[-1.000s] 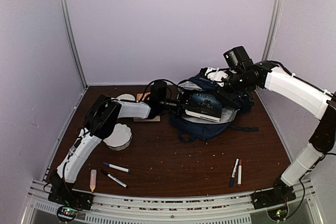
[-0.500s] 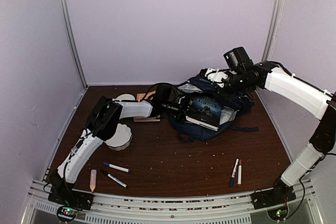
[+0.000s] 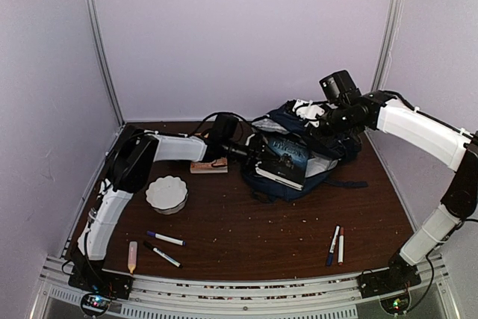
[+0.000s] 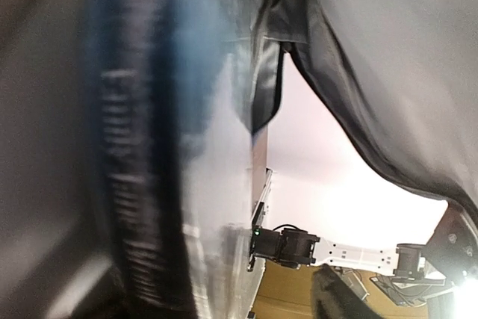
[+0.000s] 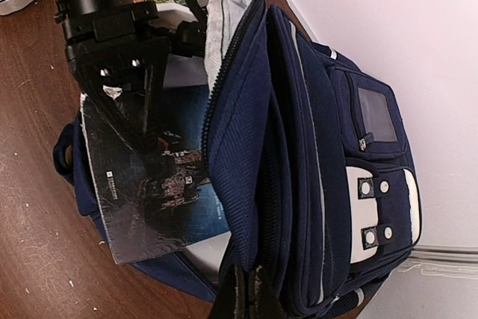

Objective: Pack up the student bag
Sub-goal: Place the book in the largest pocket of the bag, then pick up the largest pocket of the bag from the student bag, then adjust the book in the largest pocket of the bag.

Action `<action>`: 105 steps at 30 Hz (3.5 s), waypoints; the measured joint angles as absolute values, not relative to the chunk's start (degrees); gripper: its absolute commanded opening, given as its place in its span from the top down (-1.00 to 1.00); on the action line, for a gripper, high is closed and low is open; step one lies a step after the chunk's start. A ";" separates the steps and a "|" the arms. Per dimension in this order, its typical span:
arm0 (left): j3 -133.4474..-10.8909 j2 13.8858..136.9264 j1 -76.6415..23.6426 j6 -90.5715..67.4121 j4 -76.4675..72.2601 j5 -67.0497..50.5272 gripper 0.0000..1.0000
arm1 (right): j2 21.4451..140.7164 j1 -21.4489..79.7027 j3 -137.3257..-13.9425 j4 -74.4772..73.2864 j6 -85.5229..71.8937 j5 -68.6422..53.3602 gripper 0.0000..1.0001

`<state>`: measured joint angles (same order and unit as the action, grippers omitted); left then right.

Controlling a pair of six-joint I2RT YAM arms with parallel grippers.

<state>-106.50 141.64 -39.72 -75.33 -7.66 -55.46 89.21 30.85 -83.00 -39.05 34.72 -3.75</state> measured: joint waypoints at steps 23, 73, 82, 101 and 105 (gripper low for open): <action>-113.36 137.97 -41.04 -47.18 25.12 -31.59 -0.39 | 88.71 28.45 -81.10 -36.23 32.80 -6.90 1.00; -121.36 134.37 -42.44 31.46 20.67 -33.63 -0.17 | 79.96 23.09 -72.38 -40.16 34.54 -10.81 1.00; -123.55 138.78 -42.68 28.23 16.73 -35.35 0.73 | 79.96 22.83 -72.49 -40.93 35.86 -11.33 1.00; -119.35 136.20 -45.23 12.86 6.70 -21.30 1.00 | 75.31 23.90 -79.31 -46.72 35.40 -18.50 0.24; -119.35 135.39 -45.19 8.43 4.05 -20.82 1.00 | 74.35 28.60 -77.65 -48.03 38.61 -20.80 0.24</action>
